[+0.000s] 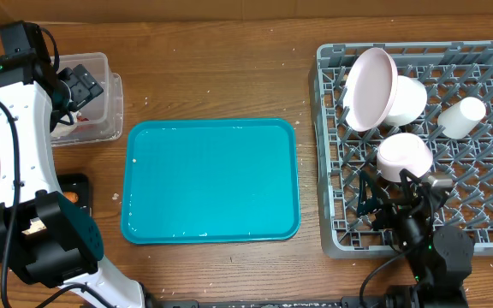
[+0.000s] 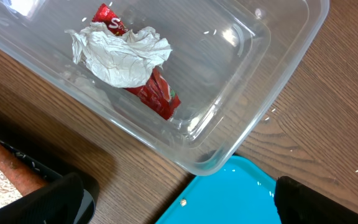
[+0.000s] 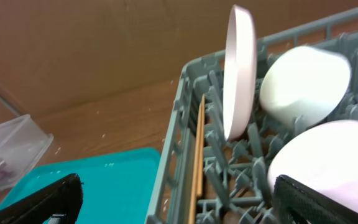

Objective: Sort waste into correct bins and load items into the dishwasher

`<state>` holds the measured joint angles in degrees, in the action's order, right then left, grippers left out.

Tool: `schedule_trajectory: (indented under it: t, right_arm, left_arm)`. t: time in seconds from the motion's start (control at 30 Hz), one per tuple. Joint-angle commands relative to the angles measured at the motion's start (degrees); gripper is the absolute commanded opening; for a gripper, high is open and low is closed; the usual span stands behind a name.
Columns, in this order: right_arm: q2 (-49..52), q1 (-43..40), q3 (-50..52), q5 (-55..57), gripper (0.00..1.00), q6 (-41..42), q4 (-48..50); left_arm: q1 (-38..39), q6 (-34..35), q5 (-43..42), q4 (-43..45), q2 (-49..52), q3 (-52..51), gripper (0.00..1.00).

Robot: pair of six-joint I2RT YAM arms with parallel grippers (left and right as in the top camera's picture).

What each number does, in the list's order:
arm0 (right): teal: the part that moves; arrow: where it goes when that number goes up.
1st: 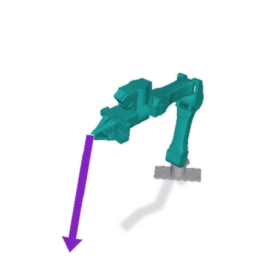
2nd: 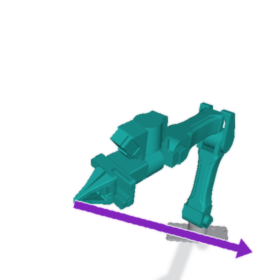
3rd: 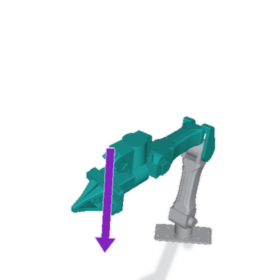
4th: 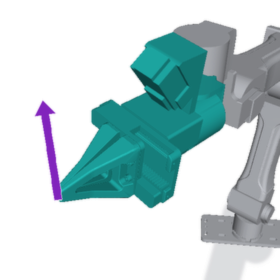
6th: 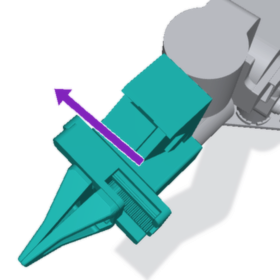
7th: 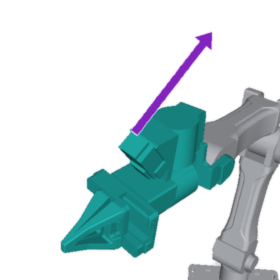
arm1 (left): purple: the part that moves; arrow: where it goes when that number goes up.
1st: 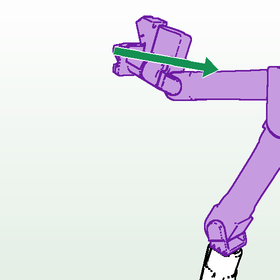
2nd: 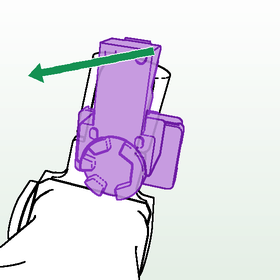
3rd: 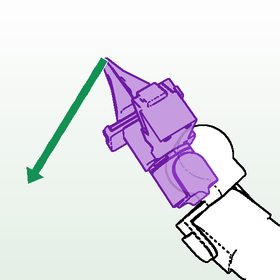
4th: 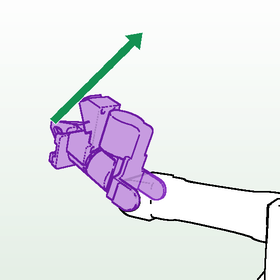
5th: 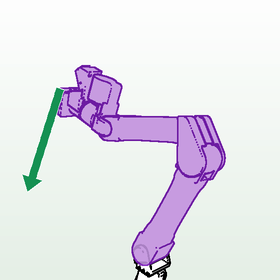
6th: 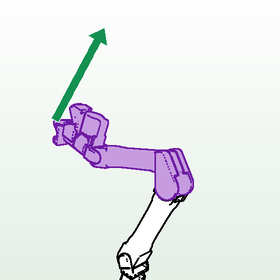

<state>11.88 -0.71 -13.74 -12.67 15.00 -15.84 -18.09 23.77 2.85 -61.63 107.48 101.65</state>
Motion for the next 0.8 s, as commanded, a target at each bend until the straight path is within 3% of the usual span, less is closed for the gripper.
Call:
schedule_trajectory:
  t: [0.0,0.33,0.6,0.77]
  right_arm:
    - [-3.7,-0.5,2.6,-0.3,1.00,-4.0,2.4]
    - [-11.8,-0.5,13.2,-0.3,1.00,-4.8,19.5]
    - [-11.8,0.0,13.3,1.8,1.00,-6.7,20.1]
    - [-11.8,3.5,13.3,10.8,1.00,-9.5,15.8]
  left_arm:
    - [0.1,-0.6,0.5,0.2,-0.7,1.4,1.00]
    - [0.1,-0.7,0.5,0.2,-0.7,1.4,1.00]
    - [0.1,-0.7,0.5,0.2,-0.7,1.4,1.00]
    - [0.1,-0.7,0.5,0.2,-0.7,1.4,1.00]
